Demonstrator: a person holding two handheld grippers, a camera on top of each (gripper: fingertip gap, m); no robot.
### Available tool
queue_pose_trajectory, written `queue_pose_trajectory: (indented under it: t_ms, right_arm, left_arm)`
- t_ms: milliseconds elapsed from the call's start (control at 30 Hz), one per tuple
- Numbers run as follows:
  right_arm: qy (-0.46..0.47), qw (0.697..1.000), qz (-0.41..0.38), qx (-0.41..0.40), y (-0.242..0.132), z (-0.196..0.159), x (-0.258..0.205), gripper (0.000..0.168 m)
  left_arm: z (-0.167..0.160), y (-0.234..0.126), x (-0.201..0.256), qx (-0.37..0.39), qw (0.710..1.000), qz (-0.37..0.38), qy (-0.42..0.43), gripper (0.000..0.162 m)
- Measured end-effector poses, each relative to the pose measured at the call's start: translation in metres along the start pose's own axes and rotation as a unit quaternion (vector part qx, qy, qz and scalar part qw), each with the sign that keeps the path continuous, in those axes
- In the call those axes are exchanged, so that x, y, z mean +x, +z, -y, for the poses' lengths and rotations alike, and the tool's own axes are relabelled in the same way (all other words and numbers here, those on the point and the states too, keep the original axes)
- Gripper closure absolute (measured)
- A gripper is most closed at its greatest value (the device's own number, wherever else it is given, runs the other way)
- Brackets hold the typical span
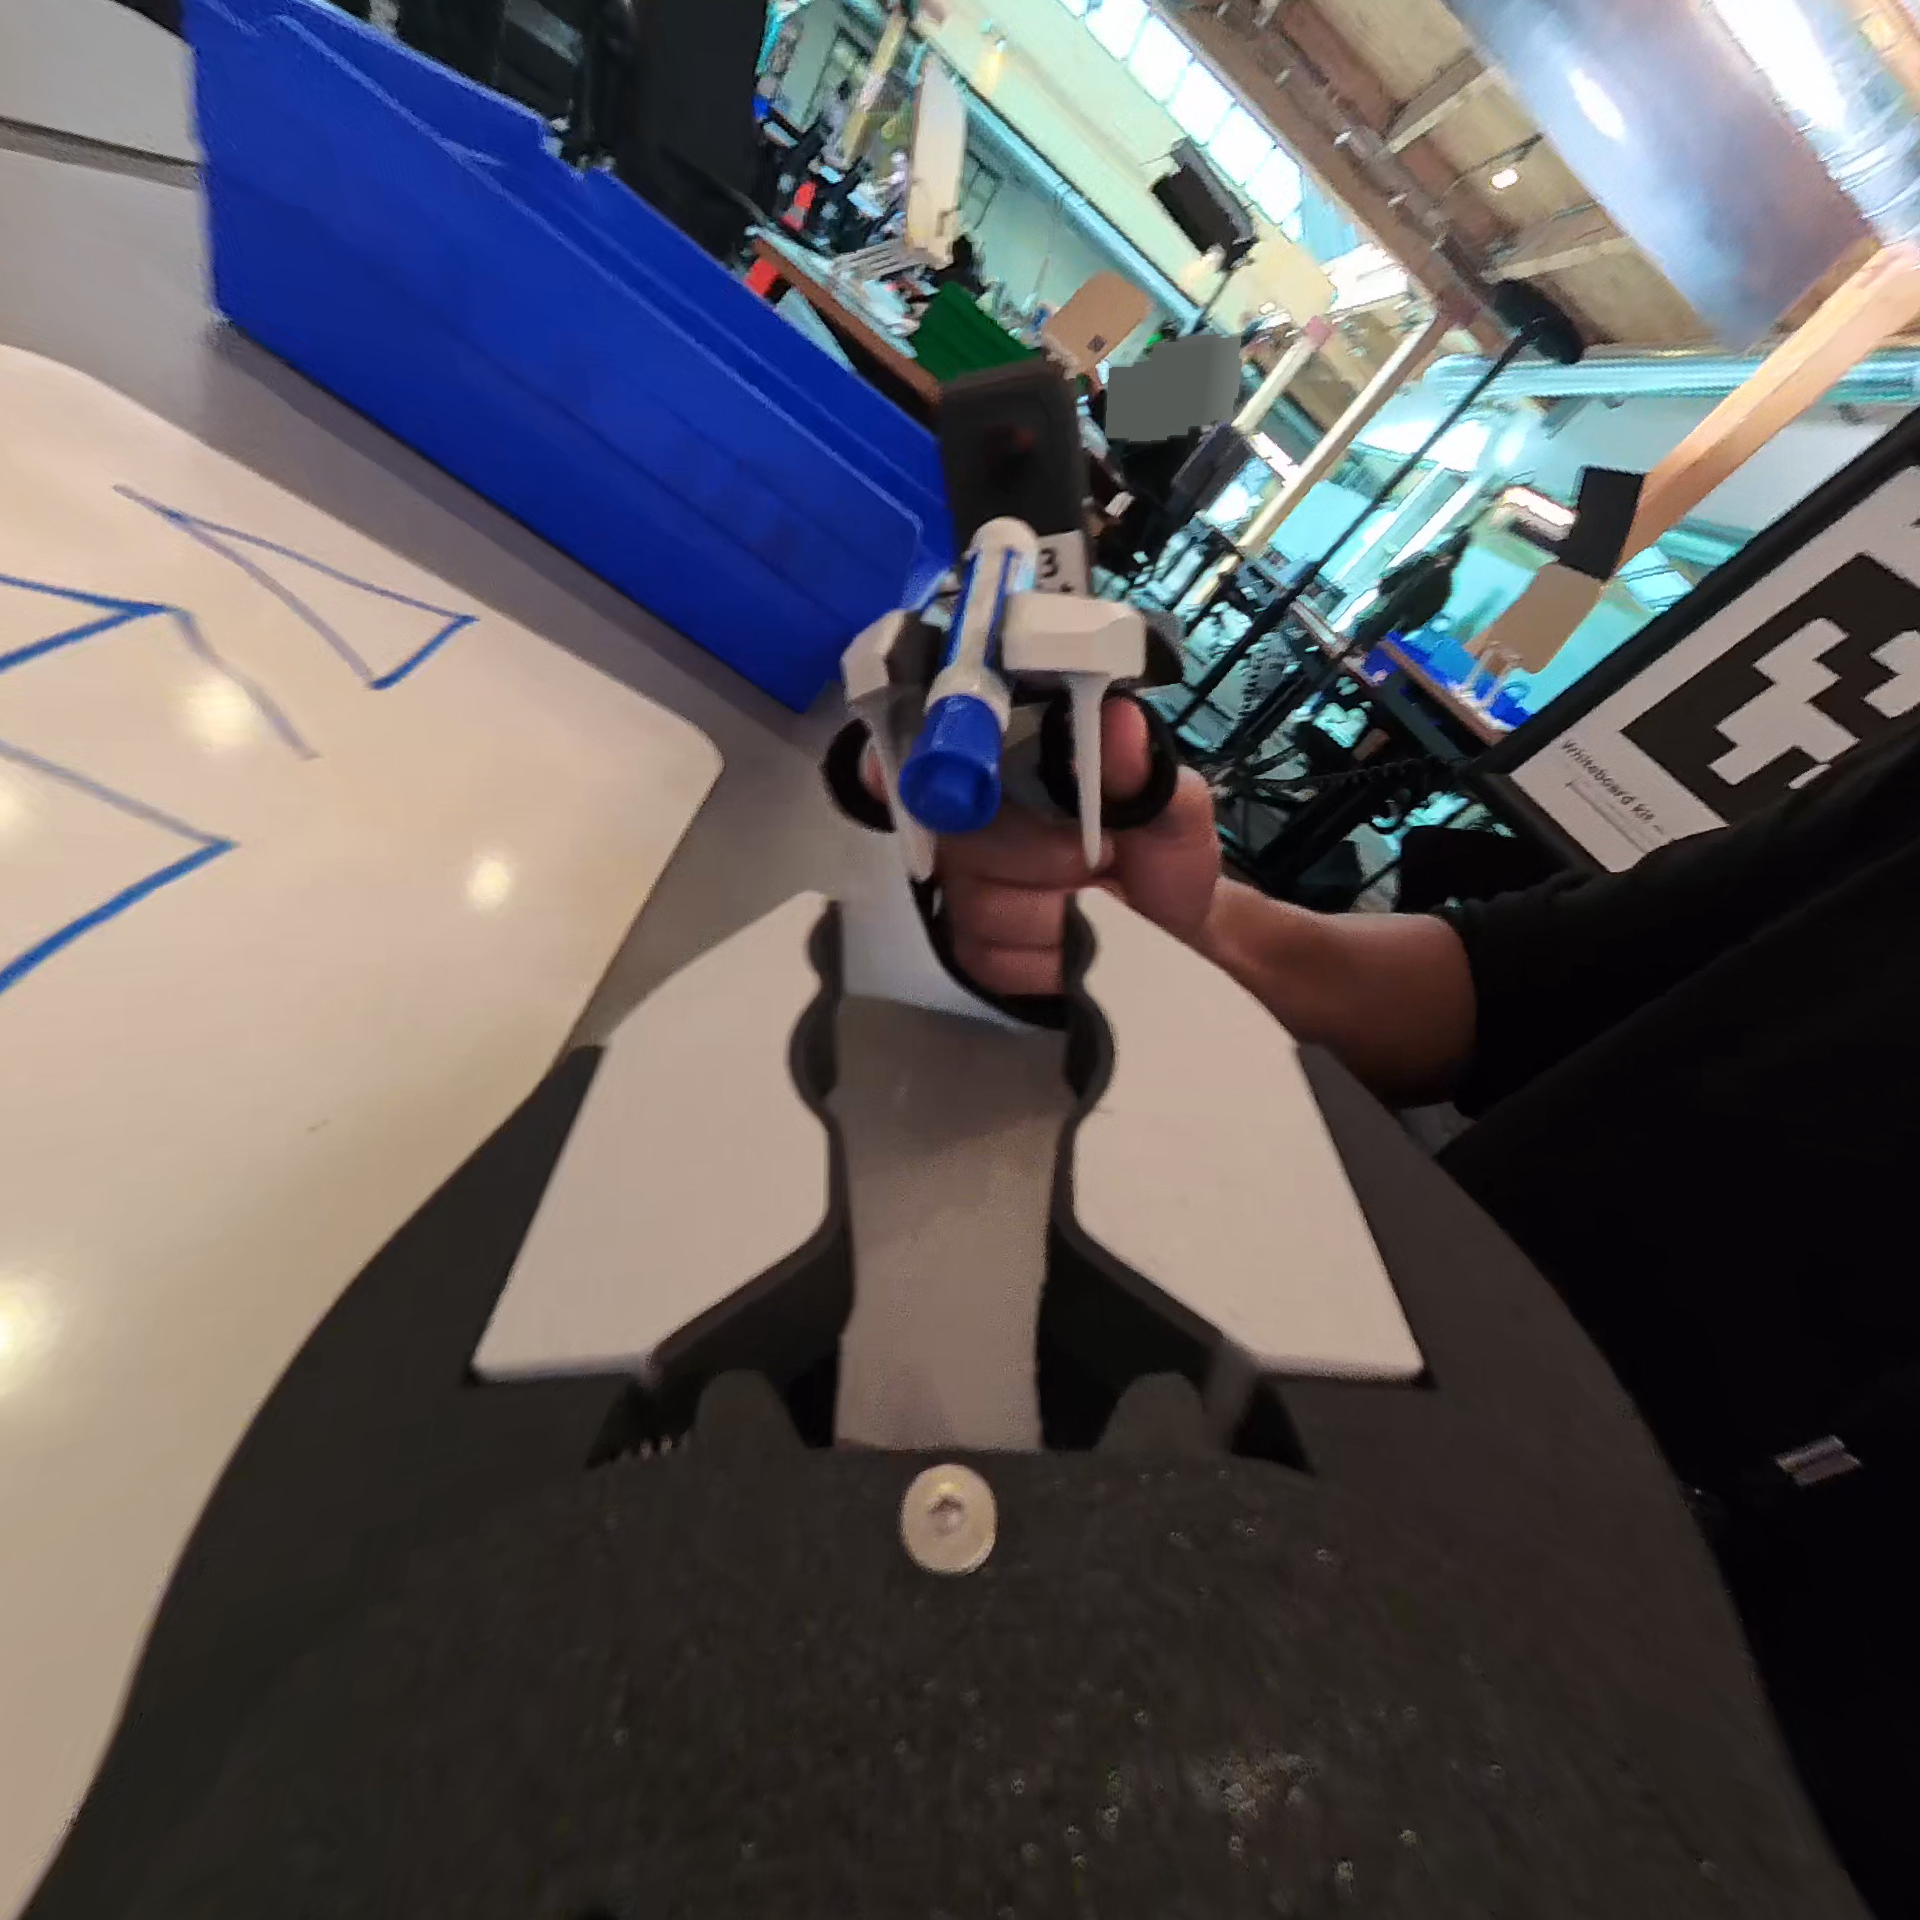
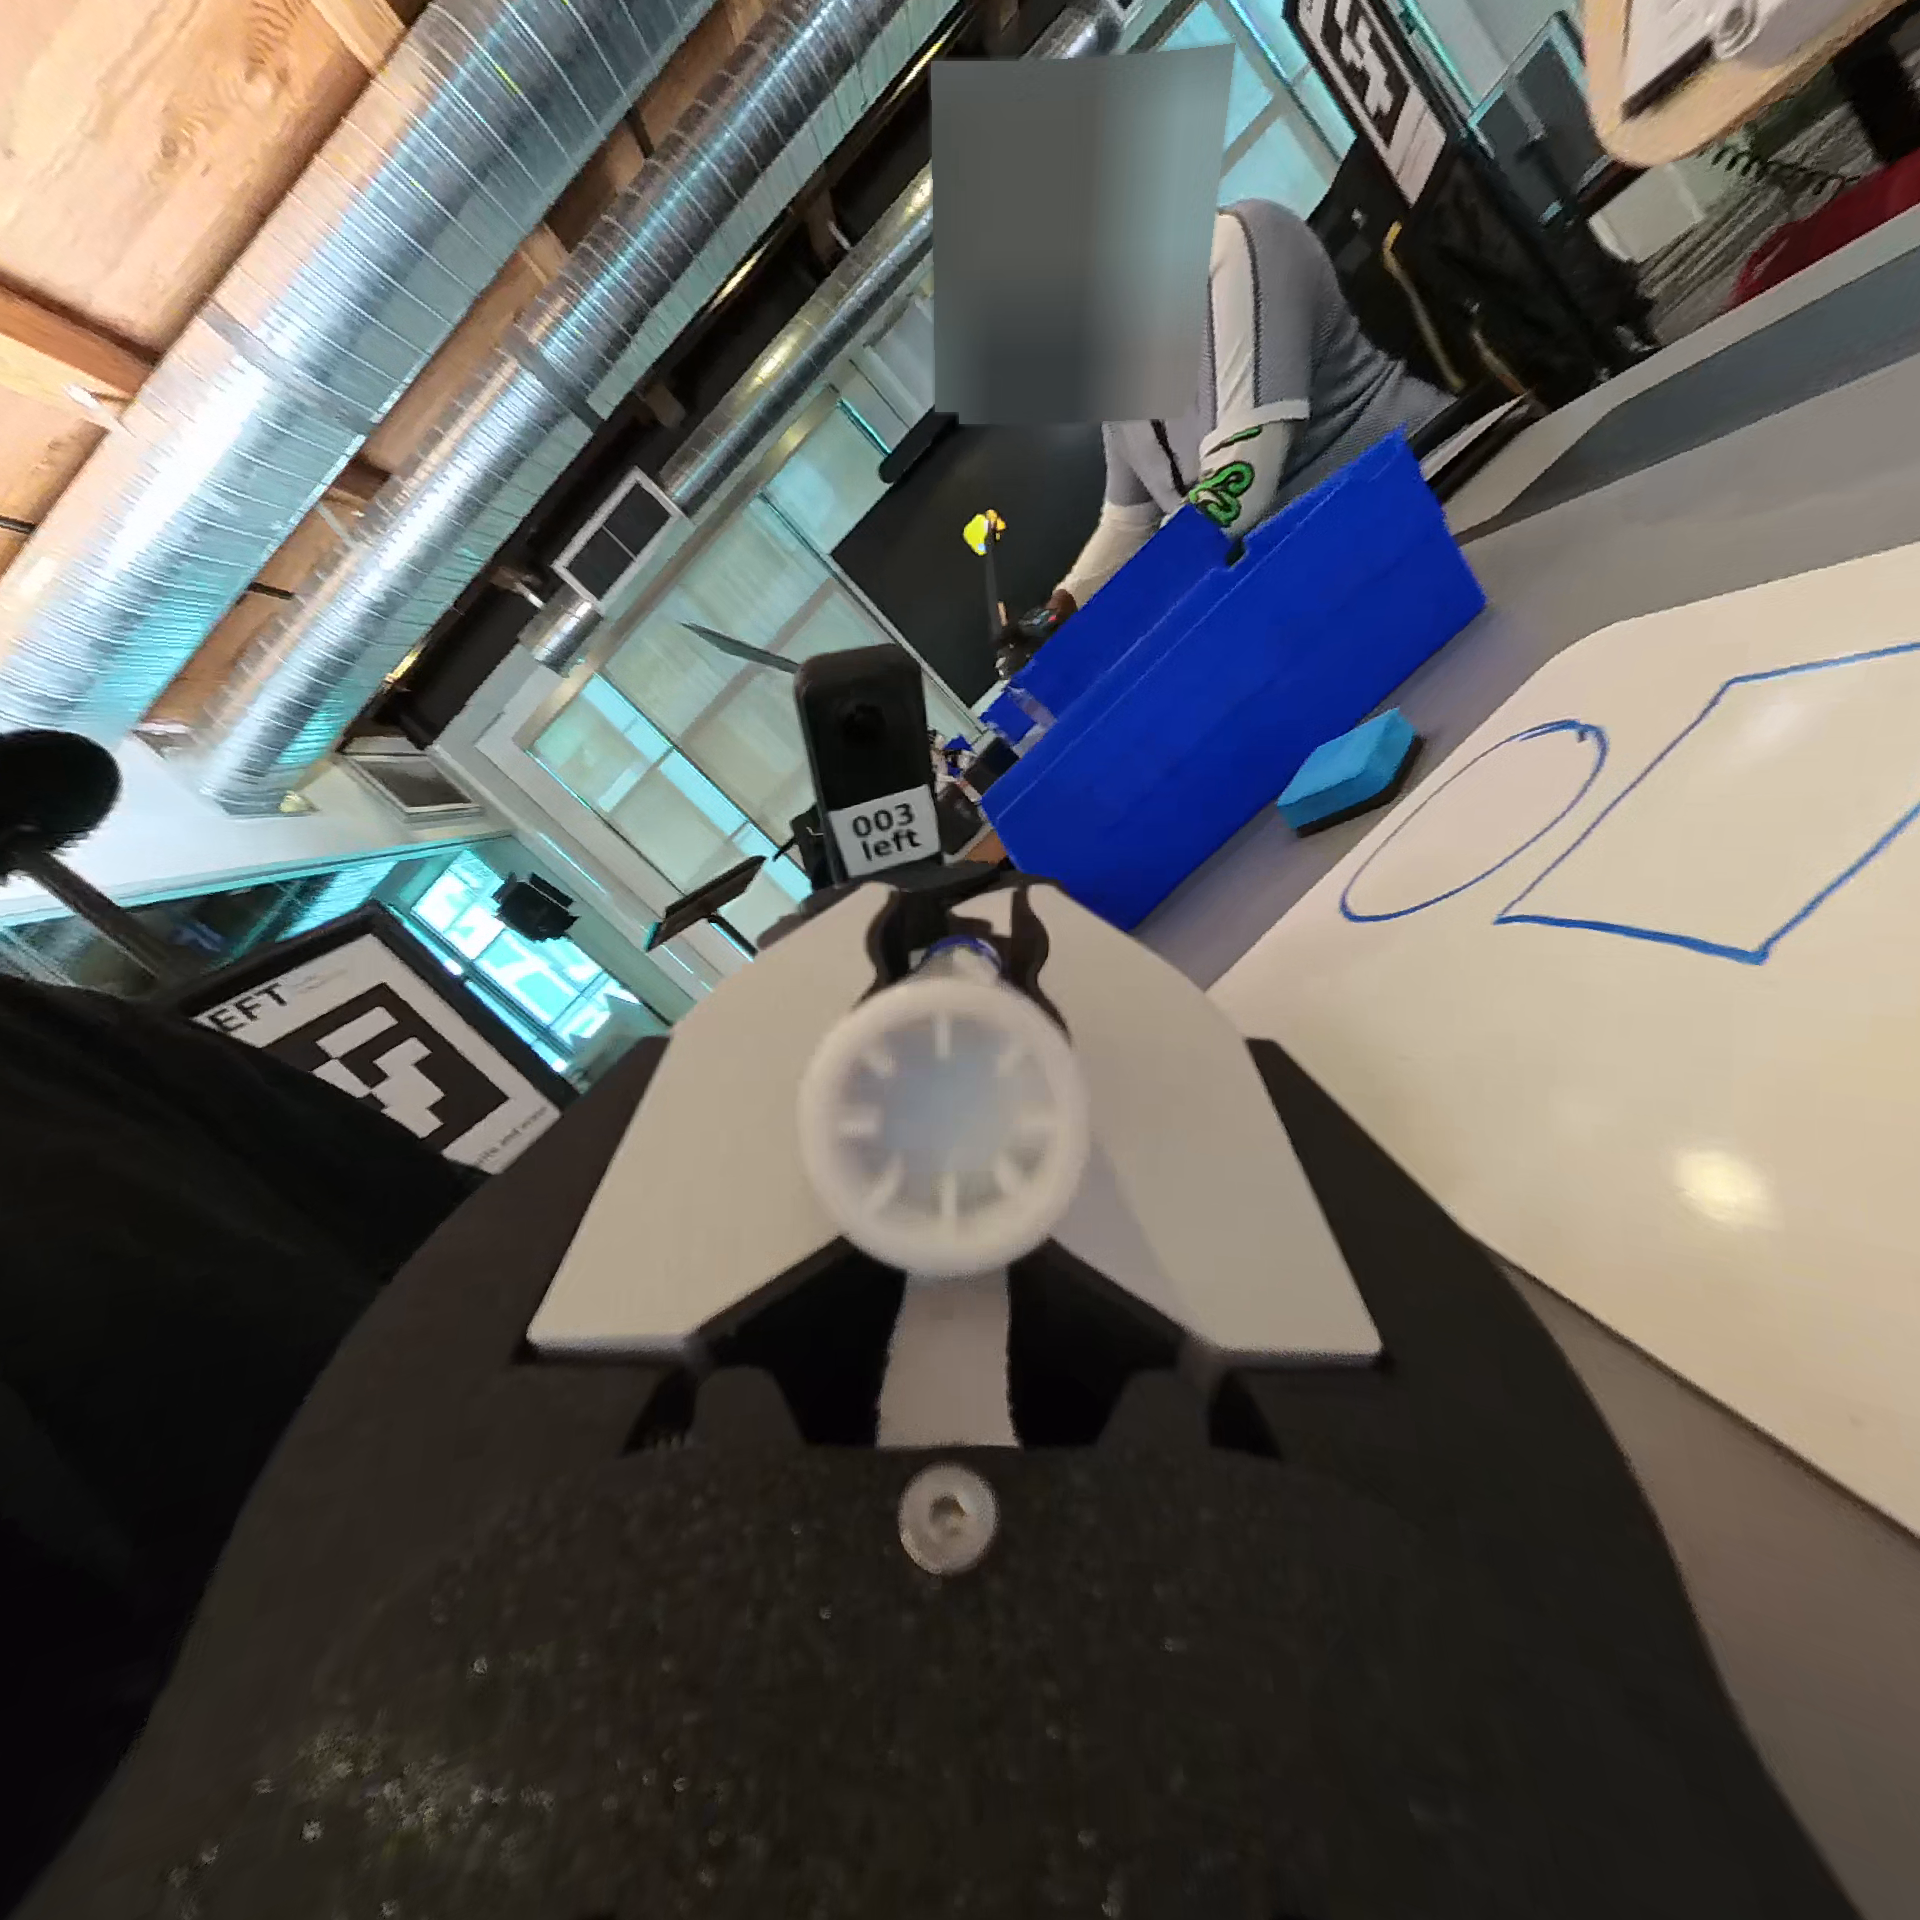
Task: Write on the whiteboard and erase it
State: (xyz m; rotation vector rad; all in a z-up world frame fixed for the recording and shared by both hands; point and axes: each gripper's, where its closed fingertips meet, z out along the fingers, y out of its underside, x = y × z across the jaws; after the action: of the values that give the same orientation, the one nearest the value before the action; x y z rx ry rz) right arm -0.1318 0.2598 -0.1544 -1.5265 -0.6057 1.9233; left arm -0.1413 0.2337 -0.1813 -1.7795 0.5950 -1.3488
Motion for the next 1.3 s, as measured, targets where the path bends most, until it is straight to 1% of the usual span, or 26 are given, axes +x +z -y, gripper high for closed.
queue_pose_trajectory:
  t_ms: [33, 133, 167, 233, 300, 333, 367, 400, 433, 467, 500, 533, 567, 600, 700, 767, 867, 933, 967, 1000, 1033, 1133, 1167, 1200, 1267, 1300]
  right_arm:
    - [-0.006, 1.000, -0.007, -0.004, -0.002, 0.001, 0.002, 0.149]
    - [-0.019, 1.000, -0.019, 0.000, -0.008, 0.005, 0.002, 0.149]
    - [-0.023, 0.999, -0.026, -0.001, -0.010, 0.006, 0.002, 0.149]
    - [-0.044, 0.997, -0.062, -0.013, -0.014, 0.010, 0.004, 0.150]
    - [-0.086, 0.987, -0.123, -0.054, -0.027, 0.034, -0.006, 0.150]
    - [-0.121, 0.969, -0.190, -0.102, -0.043, 0.052, -0.005, 0.149]
    - [-0.146, 0.935, -0.279, -0.166, -0.069, 0.073, 0.004, 0.149]
    - [-0.151, 0.890, -0.364, -0.228, -0.104, 0.094, 0.015, 0.149]
    - [-0.142, 0.847, -0.434, -0.273, -0.138, 0.116, 0.027, 0.149]
    - [-0.120, 0.808, -0.493, -0.300, -0.170, 0.137, 0.045, 0.149]
    - [-0.077, 0.774, -0.536, -0.328, -0.199, 0.148, 0.066, 0.149]
    - [-0.017, 0.745, -0.557, -0.367, -0.224, 0.146, 0.087, 0.149]
    - [0.033, 0.723, -0.563, -0.400, -0.241, 0.141, 0.106, 0.149]
    - [0.059, 0.706, -0.567, -0.421, -0.250, 0.136, 0.122, 0.148]
    - [0.105, 0.664, -0.572, -0.470, -0.265, 0.119, 0.152, 0.148]
    - [0.123, 0.646, -0.578, -0.483, -0.269, 0.114, 0.163, 0.148]
    - [0.139, 0.635, -0.591, -0.478, -0.270, 0.111, 0.179, 0.149]
    - [0.153, 0.627, -0.597, -0.477, -0.275, 0.108, 0.186, 0.143]
    - [0.153, 0.628, -0.599, -0.472, -0.275, 0.107, 0.187, 0.147]
    - [0.151, 0.633, -0.600, -0.465, -0.275, 0.109, 0.188, 0.146]
    - [0.154, 0.642, -0.597, -0.456, -0.274, 0.110, 0.188, 0.150]
    - [0.151, 0.655, -0.592, -0.444, -0.273, 0.109, 0.189, 0.149]
    - [0.145, 0.660, -0.589, -0.443, -0.272, 0.111, 0.188, 0.136]
    - [0.138, 0.666, -0.587, -0.439, -0.270, 0.114, 0.184, 0.127]
    - [0.095, 0.700, -0.580, -0.406, -0.257, 0.130, 0.163, 0.127]
    - [0.051, 0.716, -0.585, -0.378, -0.251, 0.143, 0.146, 0.126]
  left_arm:
    - [0.002, -0.007, -0.004, 0.003, 1.000, 0.018, 0.001, 0.114]
    - [0.010, -0.029, -0.013, 0.026, 0.998, 0.064, 0.006, 0.113]
    - [0.010, -0.036, -0.019, 0.024, 0.995, 0.093, 0.010, 0.113]
    - [0.006, -0.048, -0.029, 0.019, 0.989, 0.147, 0.028, 0.113]
    - [-0.001, -0.058, -0.035, 0.019, 0.982, 0.186, 0.028, 0.114]
    - [-0.005, -0.062, -0.032, 0.021, 0.982, 0.184, 0.025, 0.114]
    - [-0.009, -0.065, -0.029, 0.022, 0.983, 0.181, 0.020, 0.115]
    - [-0.011, -0.067, -0.027, 0.023, 0.983, 0.181, 0.016, 0.115]
    - [-0.012, -0.069, -0.027, 0.024, 0.983, 0.180, 0.016, 0.116]
    - [-0.011, -0.068, -0.027, 0.025, 0.984, 0.178, 0.018, 0.116]
    - [-0.010, -0.066, -0.028, 0.027, 0.984, 0.174, 0.016, 0.117]
    - [-0.010, -0.064, -0.029, 0.027, 0.985, 0.167, 0.009, 0.117]
    - [-0.011, -0.061, -0.029, 0.026, 0.987, 0.158, -0.001, 0.117]
    - [-0.012, -0.058, -0.028, 0.024, 0.989, 0.149, -0.010, 0.117]
    - [-0.017, -0.053, -0.026, 0.011, 0.989, 0.146, -0.007, 0.117]
    - [-0.022, -0.051, -0.027, -0.006, 0.987, 0.157, 0.006, 0.117]
    - [-0.028, -0.049, -0.028, -0.021, 0.987, 0.161, 0.009, 0.116]
    - [-0.029, -0.048, -0.027, -0.023, 0.987, 0.157, 0.006, 0.116]
    - [-0.030, -0.047, -0.027, -0.024, 0.987, 0.157, 0.006, 0.116]
    - [-0.030, -0.047, -0.027, -0.025, 0.987, 0.159, 0.008, 0.116]
    - [-0.030, -0.048, -0.027, -0.026, 0.987, 0.161, 0.010, 0.116]
    - [-0.031, -0.048, -0.029, -0.029, 0.986, 0.164, 0.011, 0.116]
    - [-0.031, -0.049, -0.029, -0.029, 0.986, 0.165, 0.010, 0.116]
    - [-0.031, -0.049, -0.030, -0.029, 0.985, 0.167, 0.010, 0.116]
    - [-0.030, -0.051, -0.031, -0.027, 0.984, 0.174, 0.013, 0.116]
    - [-0.029, -0.053, -0.034, -0.025, 0.983, 0.183, 0.017, 0.116]
